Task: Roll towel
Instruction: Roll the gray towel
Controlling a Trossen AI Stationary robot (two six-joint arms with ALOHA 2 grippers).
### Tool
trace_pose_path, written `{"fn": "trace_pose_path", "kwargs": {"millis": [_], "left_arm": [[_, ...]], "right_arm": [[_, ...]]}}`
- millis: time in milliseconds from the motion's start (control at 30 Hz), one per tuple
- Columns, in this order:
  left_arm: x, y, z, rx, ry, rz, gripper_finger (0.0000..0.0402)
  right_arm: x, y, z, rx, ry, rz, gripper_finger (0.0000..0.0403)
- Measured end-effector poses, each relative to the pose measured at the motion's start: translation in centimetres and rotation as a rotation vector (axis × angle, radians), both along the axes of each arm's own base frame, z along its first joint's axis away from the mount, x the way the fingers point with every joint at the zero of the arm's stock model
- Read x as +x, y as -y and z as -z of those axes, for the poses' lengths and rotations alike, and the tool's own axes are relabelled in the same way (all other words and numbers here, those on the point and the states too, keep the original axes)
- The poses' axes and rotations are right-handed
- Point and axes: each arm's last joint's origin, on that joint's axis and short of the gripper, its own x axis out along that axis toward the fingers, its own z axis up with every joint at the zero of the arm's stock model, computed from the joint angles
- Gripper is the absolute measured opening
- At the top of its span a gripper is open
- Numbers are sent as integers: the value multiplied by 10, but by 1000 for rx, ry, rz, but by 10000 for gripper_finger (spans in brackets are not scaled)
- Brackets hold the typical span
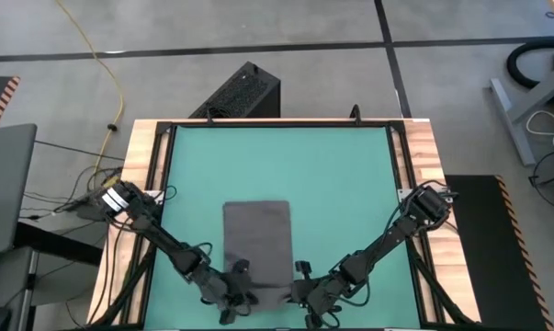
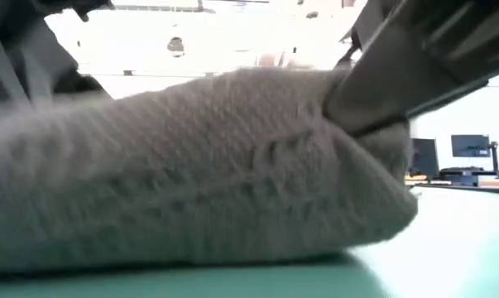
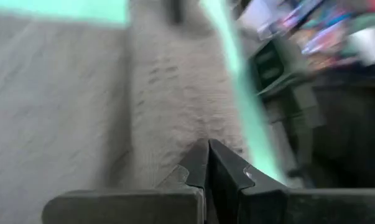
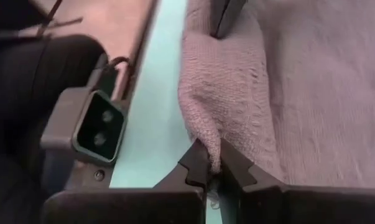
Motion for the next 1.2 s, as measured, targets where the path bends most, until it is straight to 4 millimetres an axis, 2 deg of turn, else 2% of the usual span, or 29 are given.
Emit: {"fn": "trace_pose_path", "kwargs": {"millis": [100, 233, 467, 667, 767, 933, 1067, 1200], "left_arm": [[7, -5, 1, 52, -116, -46, 0], [14, -9, -2, 77, -145, -51, 0], [19, -18, 0, -19, -214, -25, 0], [17, -17, -21, 5, -138, 39, 0], [15, -21, -30, 37, -112, 17, 0], [17, -43, -26, 148, -191, -102, 0], [29, -74, -18, 186, -266, -200, 0], [44, -106, -18, 219, -253, -264, 0]], "right_arm": [[-1, 0, 1, 65, -30, 67, 30], [-4, -4, 0, 103, -27, 136, 29], [-13, -4, 5, 84, -42, 300, 28], [-12, -6, 4, 111, -49, 281, 30], [-12, -4, 7, 131, -33, 265, 29], [-14, 14, 24, 310, 53, 193, 29], [-22, 32, 40, 369, 80, 196, 28], [-26, 39, 46, 370, 76, 198, 28]]}}
